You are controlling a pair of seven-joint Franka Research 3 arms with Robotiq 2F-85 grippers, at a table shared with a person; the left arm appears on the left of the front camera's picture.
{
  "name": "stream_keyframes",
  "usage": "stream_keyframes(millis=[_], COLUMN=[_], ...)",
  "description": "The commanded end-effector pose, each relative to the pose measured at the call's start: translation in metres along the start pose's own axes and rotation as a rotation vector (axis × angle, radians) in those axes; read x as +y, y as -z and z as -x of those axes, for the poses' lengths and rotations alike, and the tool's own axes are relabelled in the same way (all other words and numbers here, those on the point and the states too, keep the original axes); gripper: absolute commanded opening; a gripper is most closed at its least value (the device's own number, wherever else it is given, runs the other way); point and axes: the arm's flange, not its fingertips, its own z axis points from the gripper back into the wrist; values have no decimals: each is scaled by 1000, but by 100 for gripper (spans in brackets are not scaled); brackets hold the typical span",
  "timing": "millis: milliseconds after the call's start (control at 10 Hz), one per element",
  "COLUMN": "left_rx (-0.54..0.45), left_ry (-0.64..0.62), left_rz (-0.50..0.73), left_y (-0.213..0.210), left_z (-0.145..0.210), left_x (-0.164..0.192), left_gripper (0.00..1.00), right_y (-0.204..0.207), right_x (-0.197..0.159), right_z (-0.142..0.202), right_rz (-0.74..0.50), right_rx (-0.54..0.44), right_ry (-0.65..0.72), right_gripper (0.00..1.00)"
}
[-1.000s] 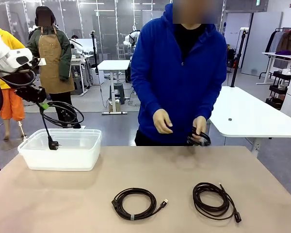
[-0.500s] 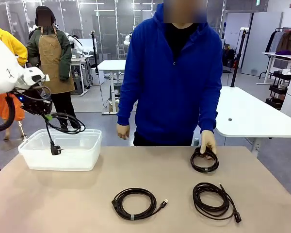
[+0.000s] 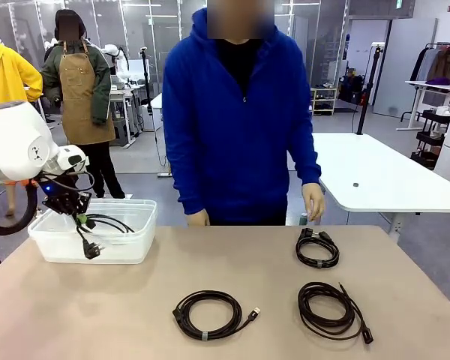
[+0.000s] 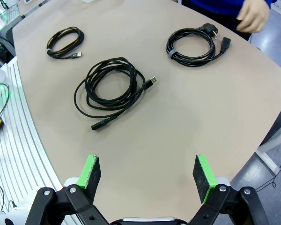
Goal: Organize and store the cables.
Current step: Place the Power Cable into the Organizing box.
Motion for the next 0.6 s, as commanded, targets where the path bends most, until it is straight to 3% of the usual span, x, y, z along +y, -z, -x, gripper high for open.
stream_keyframes(millis=[0,100,500], left_rx=[32,5,15], left_ry=[-69,-87,-138], left_rz=[16,-84,-113], left_y=[1,3,9], left_z=[-10,-10,-13], left_x=[6,5,5], left_gripper=[16,16,16], right_y=[0,0,0], right_x=[-1,-1,-1], right_z=[-3,-3,-3], right_rz=[3,3,3], right_rx=[-6,-6,-6], right_ry=[25,25,25], right_gripper=[100,100,100])
